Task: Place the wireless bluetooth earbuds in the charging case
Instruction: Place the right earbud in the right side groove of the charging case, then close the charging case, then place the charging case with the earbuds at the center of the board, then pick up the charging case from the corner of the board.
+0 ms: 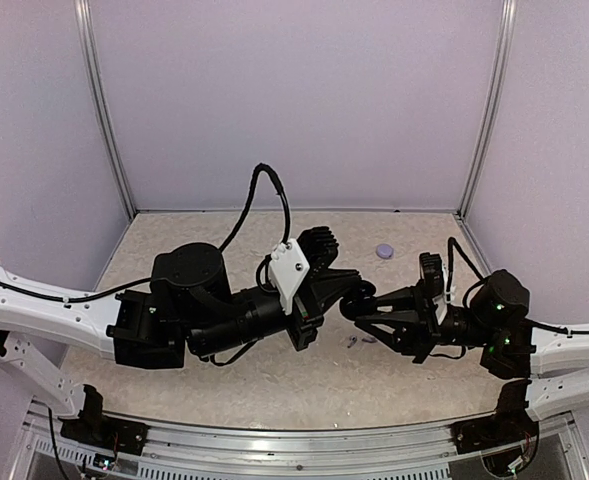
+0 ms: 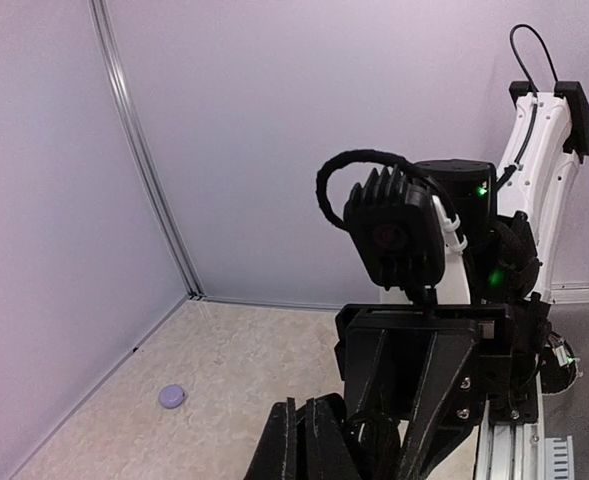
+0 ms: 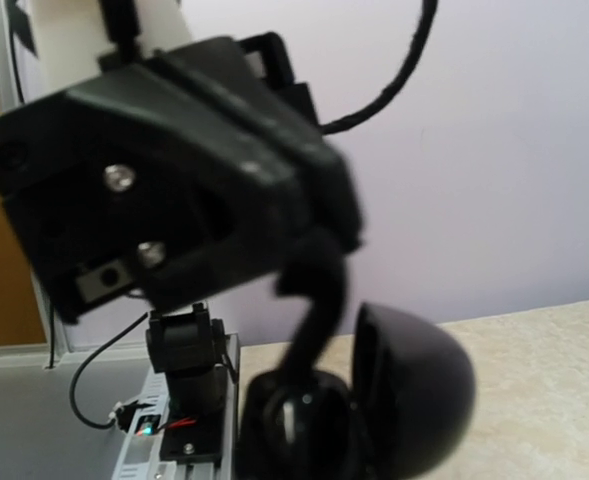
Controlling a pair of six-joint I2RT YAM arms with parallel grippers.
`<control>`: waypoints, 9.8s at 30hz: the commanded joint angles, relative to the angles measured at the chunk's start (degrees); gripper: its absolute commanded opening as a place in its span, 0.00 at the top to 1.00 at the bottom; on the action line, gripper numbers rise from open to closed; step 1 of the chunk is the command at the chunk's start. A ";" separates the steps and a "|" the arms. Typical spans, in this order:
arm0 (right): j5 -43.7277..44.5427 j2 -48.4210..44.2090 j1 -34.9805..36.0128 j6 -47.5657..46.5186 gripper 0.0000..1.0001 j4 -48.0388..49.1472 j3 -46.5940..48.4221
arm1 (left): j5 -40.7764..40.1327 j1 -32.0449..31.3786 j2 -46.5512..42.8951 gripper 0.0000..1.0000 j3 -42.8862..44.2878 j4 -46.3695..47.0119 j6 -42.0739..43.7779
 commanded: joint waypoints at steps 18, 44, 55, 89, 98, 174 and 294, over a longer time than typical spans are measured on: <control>3.65 -1.43 0.70 1.91 0.98 0.86 1.73 | 1.46 -0.99 -0.11 1.00 -0.81 1.30 0.89; 4.98 -2.84 0.70 5.48 0.99 6.26 0.11 | -0.90 -3.30 0.83 1.00 -3.74 3.91 1.56; 3.57 -2.98 0.74 3.43 0.99 4.83 0.98 | -1.27 -3.34 0.93 0.96 -4.14 3.09 0.51; 6.49 -4.41 0.70 -0.27 0.99 -3.00 0.77 | -8.06 -2.58 -9.12 0.32 -9.11 1.30 -5.33; 3.69 -4.79 0.72 -1.88 0.99 -5.89 1.29 | 1.84 0.22 -9.13 0.01 -10.39 0.56 -16.34; 0.02 -1.79 3.26 -1.35 0.98 -6.66 3.51 | 21.96 7.11 -6.51 0.01 -9.38 -0.34 -16.57; 1.99 56.48 -39.05 -10.68 0.08 -42.93 51.69 | -28.72 12.60 -29.30 0.01 -24.24 -6.09 -29.22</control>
